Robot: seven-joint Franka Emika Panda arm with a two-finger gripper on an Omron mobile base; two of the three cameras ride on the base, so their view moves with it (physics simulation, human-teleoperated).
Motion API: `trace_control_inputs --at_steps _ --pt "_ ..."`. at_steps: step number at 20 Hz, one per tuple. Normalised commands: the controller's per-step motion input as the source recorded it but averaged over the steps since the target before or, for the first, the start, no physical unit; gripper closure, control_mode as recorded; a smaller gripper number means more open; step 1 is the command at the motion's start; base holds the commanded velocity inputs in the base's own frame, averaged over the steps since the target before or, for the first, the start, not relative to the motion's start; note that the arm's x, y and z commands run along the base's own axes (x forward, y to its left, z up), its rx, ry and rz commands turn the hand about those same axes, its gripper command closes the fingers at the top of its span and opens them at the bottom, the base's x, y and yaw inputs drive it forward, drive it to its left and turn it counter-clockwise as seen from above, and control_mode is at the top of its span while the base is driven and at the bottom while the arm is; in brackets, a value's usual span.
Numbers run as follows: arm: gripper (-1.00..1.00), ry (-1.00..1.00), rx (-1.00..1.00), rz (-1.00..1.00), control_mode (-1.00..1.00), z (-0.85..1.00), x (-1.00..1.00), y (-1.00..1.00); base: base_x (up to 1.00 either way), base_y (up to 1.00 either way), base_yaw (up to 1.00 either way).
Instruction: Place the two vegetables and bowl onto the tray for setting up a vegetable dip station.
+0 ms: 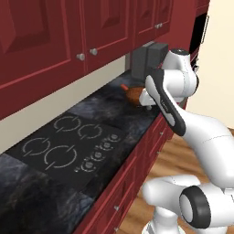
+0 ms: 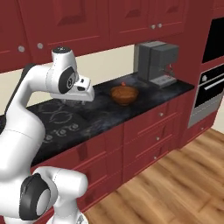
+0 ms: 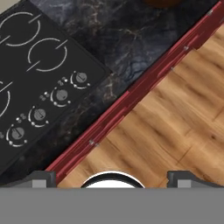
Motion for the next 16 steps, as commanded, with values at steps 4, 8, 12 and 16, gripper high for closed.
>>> trace_control_inputs --at_steps 4,8,12,16 --pt "-1.0 0.0 0.0 0.0 1.0 0.0 0.0 0.0 0.37 -0.5 0.0" --pt "-1.0 0.0 0.0 0.0 1.0 0.0 0.0 0.0 0.38 -0.5 0.0" --pt "-1.0 0.0 0.0 0.0 1.0 0.0 0.0 0.0 0.39 -0.49 0.0" --pt "-1.0 0.0 0.0 0.0 1.0 0.0 0.0 0.0 0.39 -0.48 0.01"
